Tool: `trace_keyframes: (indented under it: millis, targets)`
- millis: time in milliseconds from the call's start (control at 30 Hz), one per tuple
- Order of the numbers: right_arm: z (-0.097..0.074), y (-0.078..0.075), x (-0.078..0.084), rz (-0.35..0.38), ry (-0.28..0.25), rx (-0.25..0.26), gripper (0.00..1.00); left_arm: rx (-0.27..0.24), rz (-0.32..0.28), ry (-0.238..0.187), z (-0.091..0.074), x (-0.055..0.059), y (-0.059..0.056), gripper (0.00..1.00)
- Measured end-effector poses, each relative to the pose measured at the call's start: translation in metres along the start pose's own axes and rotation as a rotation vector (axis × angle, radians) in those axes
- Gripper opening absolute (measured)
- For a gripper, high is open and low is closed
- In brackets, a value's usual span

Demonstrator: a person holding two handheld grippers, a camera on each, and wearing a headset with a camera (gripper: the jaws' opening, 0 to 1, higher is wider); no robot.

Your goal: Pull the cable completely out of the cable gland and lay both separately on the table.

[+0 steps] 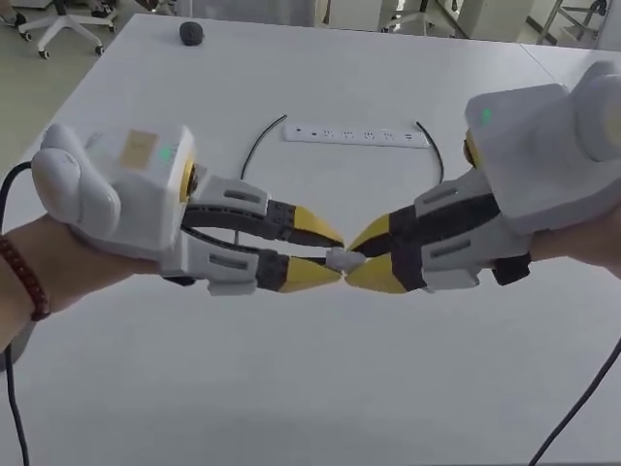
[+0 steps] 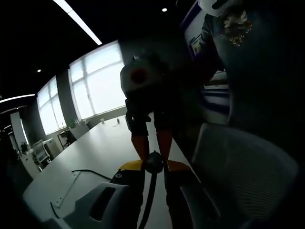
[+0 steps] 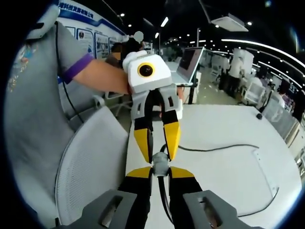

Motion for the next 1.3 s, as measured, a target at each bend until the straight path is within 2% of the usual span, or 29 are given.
trace_keyframes:
  millis: [167,233,400,500,633,833,867,933,1067,1133,1233,1300]
  targets:
    - [-0.0004,-0.0003,-0.0008,-0.008,0.002,0.005,0.08,0.001,0.002,0.014,-0.0026,0.0008,-0.0007,0.19]
    - [-0.0004,0.0003,-0.0010,-0.009,0.004,0.004,0.08,-0.006,0.011,0.018,-0.0034,0.0007,0.0000,0.17]
    - [-0.0001,0.0008,-0.0014,-0.007,0.003,0.001,0.08,-0.002,0.019,0.015,-0.0024,0.0011,-0.0006,0.17]
    - [0.0005,0.0019,-0.0029,-0.004,-0.006,-0.004,0.08,0.000,-0.005,-0.010,-0.0003,0.0003,-0.0014,0.17]
    - [0.0006,0.0028,-0.0023,-0.013,0.001,-0.007,0.08,0.004,0.013,0.006,0.0027,0.0021,-0.0023,0.17]
    - [-0.0016,0.0022,-0.0006,-0.020,0.002,0.000,0.08,-0.015,-0.006,0.011,0.0051,0.0025,-0.0017,0.16]
    - [-0.0020,0.0022,-0.0004,-0.027,0.003,0.003,0.08,-0.025,-0.027,0.013,0.0055,0.0026,-0.0016,0.16]
    - [-0.0028,0.0021,-0.0005,-0.028,-0.002,0.005,0.08,-0.029,-0.011,0.012,0.0055,0.0015,-0.0016,0.15]
    - [-0.0048,0.0002,-0.0002,0.027,-0.036,0.024,0.09,-0.043,-0.011,0.008,0.0046,0.0000,-0.0009,0.15]
    - [-0.0060,-0.0014,-0.0004,0.065,-0.077,0.030,0.10,-0.049,-0.005,-0.001,0.0034,-0.0015,-0.0001,0.15]
    - [-0.0076,-0.0025,0.0038,0.098,-0.086,0.032,0.10,-0.050,0.008,-0.004,0.0016,-0.0033,0.0004,0.15]
    - [-0.0086,-0.0028,0.0027,0.141,-0.128,0.029,0.11,-0.047,0.012,-0.010,0.0004,-0.0048,0.0002,0.14]
Point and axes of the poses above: the centre of the closed fingertips' face, and the gripper's own axes: z roughly forward along the fingers, y roughly to its left, x roughly out of its underside, the point moved 6 cm from there along -z, roughly backward along the fingers, and after that the axes turned 11 degrees about -y, right-handed, at the moved point
